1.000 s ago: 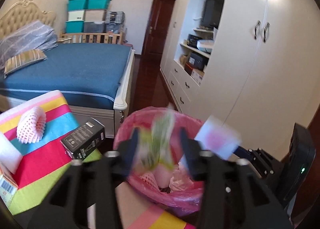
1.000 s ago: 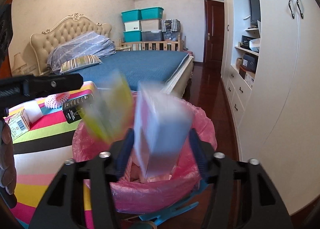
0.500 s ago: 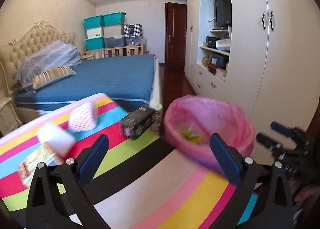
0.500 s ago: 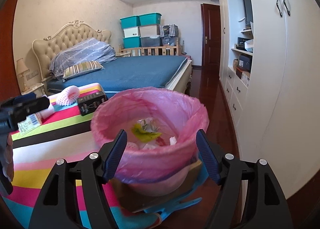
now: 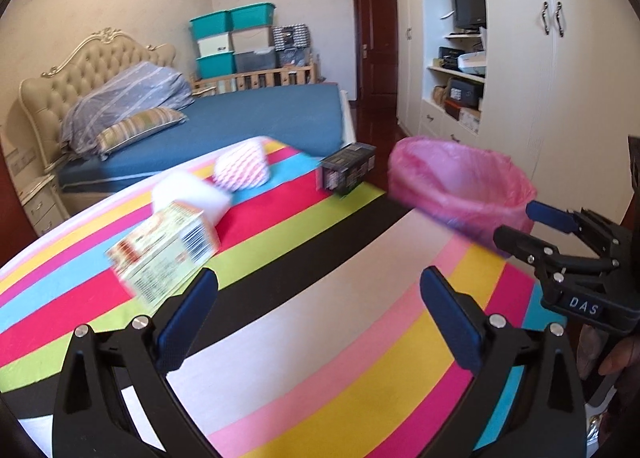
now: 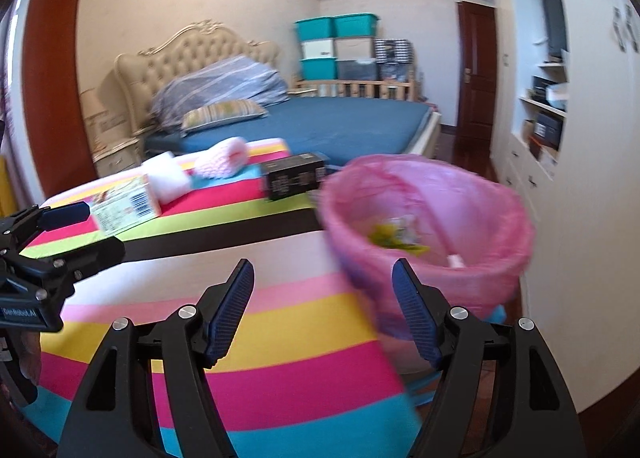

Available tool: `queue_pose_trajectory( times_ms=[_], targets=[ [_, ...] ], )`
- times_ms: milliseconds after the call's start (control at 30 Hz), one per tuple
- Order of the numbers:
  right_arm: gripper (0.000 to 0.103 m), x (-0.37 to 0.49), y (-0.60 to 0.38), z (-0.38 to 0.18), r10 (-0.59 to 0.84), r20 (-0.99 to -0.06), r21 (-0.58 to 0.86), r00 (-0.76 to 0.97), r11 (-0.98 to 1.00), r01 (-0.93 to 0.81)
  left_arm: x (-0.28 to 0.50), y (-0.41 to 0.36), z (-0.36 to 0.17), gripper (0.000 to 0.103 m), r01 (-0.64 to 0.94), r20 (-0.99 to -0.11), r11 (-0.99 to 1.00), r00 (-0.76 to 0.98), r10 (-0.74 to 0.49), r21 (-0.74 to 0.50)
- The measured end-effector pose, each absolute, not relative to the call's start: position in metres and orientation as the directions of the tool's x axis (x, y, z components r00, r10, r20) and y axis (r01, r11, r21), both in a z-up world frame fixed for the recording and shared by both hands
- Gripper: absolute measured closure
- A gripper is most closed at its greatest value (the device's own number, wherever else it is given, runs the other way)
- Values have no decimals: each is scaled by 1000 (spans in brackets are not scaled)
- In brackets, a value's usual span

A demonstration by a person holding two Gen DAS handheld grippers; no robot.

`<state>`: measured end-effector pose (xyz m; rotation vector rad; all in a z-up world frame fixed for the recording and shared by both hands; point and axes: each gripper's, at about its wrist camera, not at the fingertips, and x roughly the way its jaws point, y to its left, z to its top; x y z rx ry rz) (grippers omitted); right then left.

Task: Collect trash
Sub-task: 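Move both open grippers back toward the tan printed box on the bed, then grasp the tan printed box with the left gripper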

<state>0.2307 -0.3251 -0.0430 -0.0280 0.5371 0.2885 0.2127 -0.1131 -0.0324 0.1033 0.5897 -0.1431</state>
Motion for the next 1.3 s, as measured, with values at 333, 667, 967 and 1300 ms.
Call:
queue_pose_trajectory(
  times_ms=[333, 667, 967, 1300],
  targets=[
    [32, 226, -260, -36, 340, -521, 5, 783, 918, -396, 208, -20, -29, 5, 4, -580, 996, 813, 47, 86],
    [31, 249, -234, -33, 331, -558, 7, 761, 919, -395, 250, 29, -41, 5, 7, -641, 997, 766, 47, 82],
    [29, 288, -219, -28, 268, -600, 33, 754, 950, -311, 292, 30, -40, 5, 128, -663, 988, 747, -43, 80],
    [27, 336, -212, -29, 175, -630, 93, 757, 984, -151, 297, 25, -44, 45, 229, -663, 973, 724, -192, -32]
  ],
)
